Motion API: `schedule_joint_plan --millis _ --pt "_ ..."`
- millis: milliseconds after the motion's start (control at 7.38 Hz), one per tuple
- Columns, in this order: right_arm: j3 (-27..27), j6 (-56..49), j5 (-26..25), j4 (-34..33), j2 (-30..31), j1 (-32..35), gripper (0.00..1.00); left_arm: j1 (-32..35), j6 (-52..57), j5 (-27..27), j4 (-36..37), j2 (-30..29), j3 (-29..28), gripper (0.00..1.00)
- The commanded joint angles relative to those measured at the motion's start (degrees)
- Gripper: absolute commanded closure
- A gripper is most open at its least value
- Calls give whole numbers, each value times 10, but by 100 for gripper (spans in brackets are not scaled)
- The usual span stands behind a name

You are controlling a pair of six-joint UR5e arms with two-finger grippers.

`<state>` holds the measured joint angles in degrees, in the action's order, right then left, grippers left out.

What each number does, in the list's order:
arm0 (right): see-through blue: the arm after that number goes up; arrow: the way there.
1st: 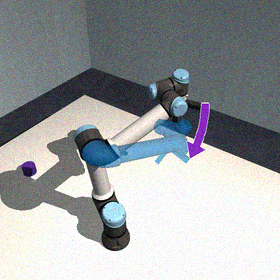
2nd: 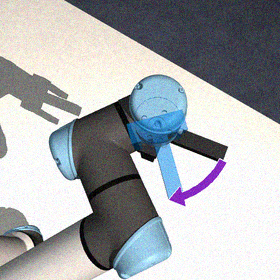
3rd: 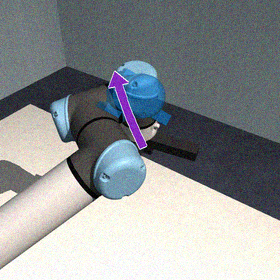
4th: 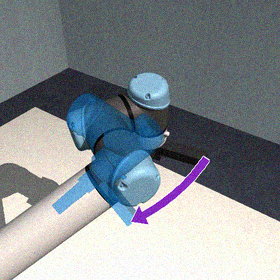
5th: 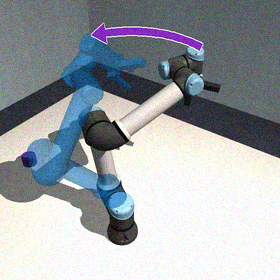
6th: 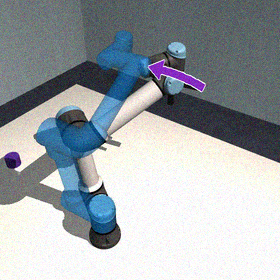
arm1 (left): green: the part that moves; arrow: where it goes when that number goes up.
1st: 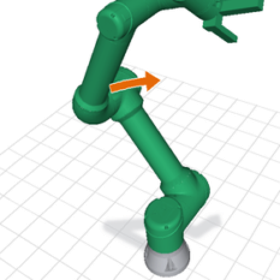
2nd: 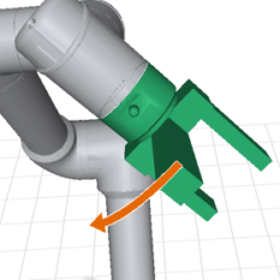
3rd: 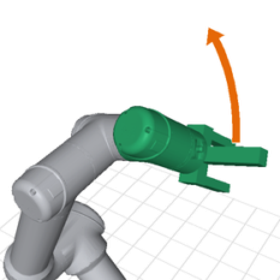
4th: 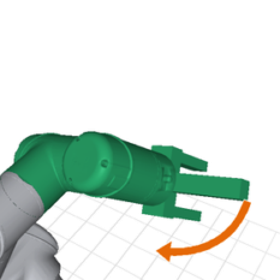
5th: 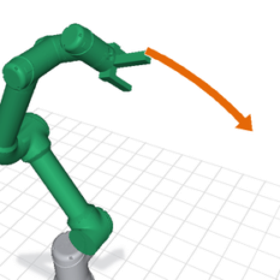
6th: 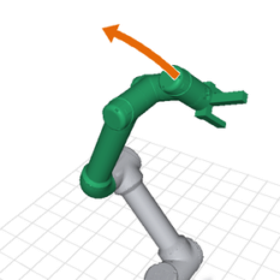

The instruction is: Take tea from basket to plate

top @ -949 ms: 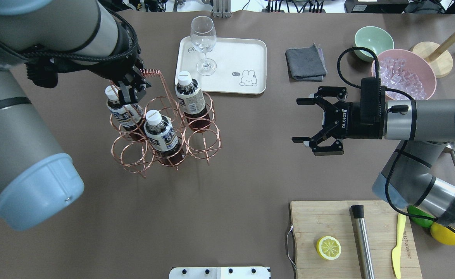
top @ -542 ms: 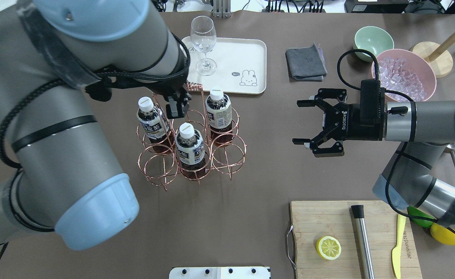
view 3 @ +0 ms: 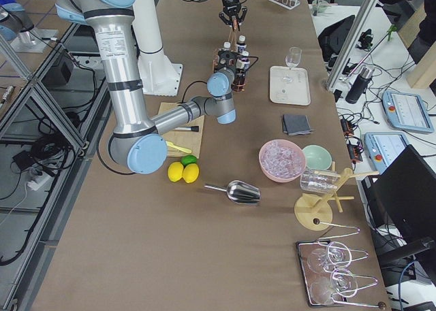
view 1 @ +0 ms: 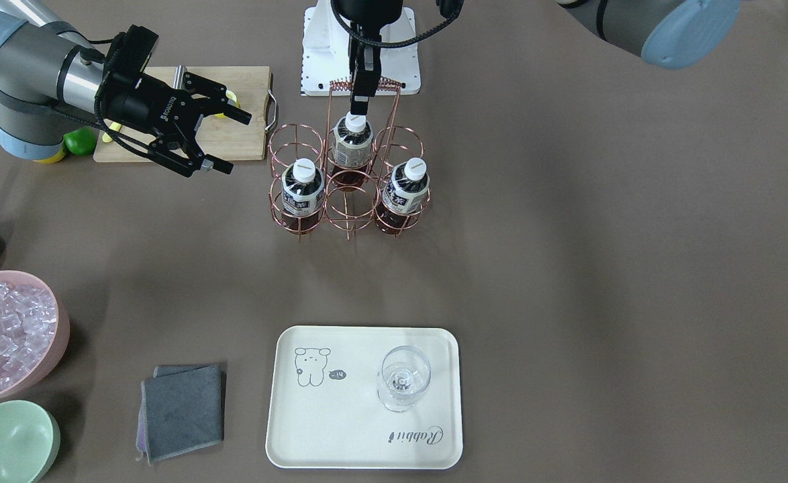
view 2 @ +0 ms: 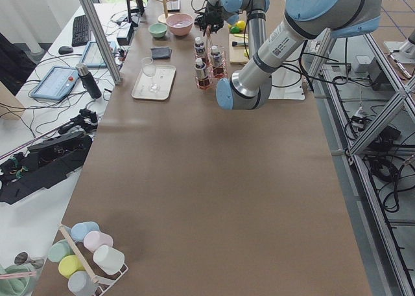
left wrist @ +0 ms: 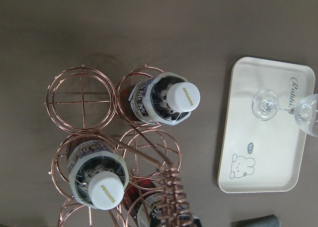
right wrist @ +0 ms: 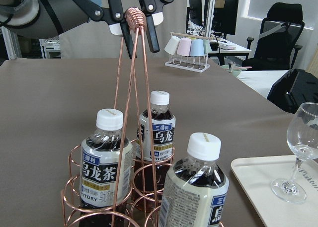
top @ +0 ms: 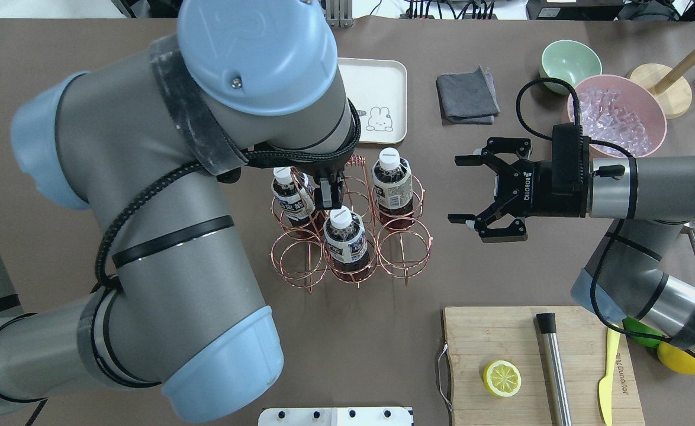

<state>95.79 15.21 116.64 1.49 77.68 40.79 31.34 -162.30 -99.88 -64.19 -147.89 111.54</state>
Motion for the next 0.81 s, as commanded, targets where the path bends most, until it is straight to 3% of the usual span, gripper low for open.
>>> schedule_joint_plan --millis 0,678 --pt "2 0 0 0 5 0 0 -15 0 9 -5 -6 -14 100" --pt "4 9 -4 4 5 0 0 -21 1 13 -8 12 -18 100"
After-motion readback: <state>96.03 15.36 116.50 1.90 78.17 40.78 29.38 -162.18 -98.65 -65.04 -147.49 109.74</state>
